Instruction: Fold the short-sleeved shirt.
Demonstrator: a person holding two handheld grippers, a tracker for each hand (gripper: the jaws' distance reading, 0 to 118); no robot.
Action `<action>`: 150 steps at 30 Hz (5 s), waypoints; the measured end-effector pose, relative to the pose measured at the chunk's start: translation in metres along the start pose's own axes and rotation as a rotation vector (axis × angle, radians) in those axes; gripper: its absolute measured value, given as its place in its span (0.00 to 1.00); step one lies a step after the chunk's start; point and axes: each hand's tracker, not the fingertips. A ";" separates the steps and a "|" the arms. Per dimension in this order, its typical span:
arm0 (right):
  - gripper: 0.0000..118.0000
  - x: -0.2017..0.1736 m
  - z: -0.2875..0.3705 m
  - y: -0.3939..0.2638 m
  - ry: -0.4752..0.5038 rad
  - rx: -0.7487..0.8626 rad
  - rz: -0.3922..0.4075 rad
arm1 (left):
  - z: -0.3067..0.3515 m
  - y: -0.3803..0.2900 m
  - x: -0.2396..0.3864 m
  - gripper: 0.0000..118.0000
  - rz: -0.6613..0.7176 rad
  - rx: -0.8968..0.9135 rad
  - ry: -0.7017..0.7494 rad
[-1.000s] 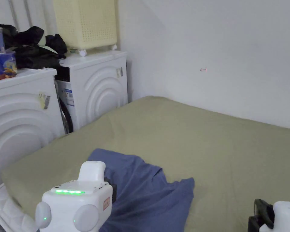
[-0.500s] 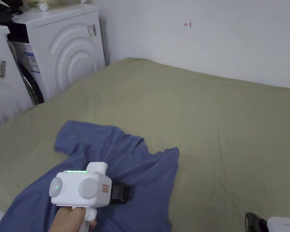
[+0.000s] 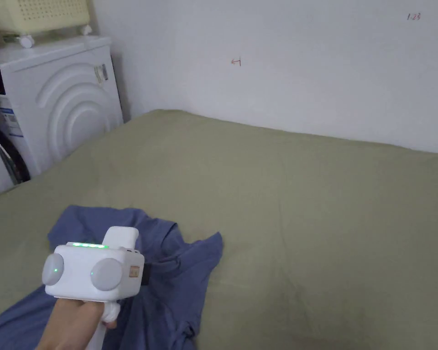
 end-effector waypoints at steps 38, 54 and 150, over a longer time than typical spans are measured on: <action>0.00 0.170 0.064 -0.064 -0.357 -0.072 -0.256 | -0.011 -0.049 0.446 0.96 -0.489 -0.012 -0.573; 0.00 0.120 0.114 -0.043 -0.315 0.113 -0.102 | 0.189 -0.137 0.158 0.00 -0.079 0.410 -0.215; 0.01 0.306 0.104 0.240 -0.245 0.176 -0.163 | 0.236 0.149 0.097 0.04 -0.084 0.424 -0.092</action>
